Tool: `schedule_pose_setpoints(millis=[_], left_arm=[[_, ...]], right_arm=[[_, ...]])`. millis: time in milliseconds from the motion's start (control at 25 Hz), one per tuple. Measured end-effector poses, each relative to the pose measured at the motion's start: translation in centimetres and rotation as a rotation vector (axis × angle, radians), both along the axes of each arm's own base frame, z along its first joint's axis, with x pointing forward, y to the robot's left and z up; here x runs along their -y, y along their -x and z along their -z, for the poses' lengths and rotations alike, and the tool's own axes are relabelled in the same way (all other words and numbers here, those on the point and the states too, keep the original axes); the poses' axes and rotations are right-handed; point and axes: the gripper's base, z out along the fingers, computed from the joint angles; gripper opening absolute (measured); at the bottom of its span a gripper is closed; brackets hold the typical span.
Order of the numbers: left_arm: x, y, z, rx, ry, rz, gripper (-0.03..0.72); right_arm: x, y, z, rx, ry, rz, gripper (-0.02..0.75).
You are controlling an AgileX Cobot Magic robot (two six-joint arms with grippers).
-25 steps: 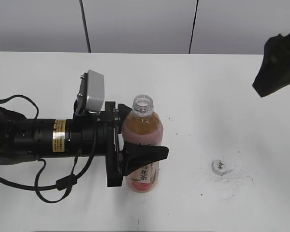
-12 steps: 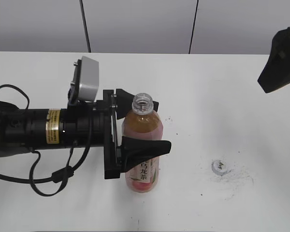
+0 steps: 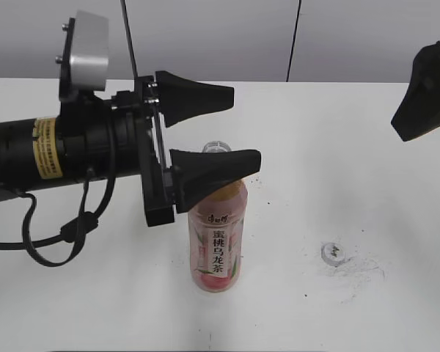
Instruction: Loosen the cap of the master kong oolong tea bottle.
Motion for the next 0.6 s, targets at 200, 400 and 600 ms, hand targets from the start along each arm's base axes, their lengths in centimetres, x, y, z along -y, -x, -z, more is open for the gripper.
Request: schedule_pose_setpoints(millis=[200,400,600], left_arm=[[-0.5,0.4,-2.1,0.039,-0.032,-0.055,0.592],[-1.4,0.7,-3.8,0.099,-0.135,-0.154,0.591],[-2.8,0.6,-5.0,0.104,-0.246,-0.312,0.589]], right_arm=[[0.1,0.0,0.0,0.005,0.011,0.000,0.577],[0.3,-0.1,0.0,0.015,0.033,0.001,0.577],[0.4,-0.2,0.0,0.023,0.052,0.001,0.577]])
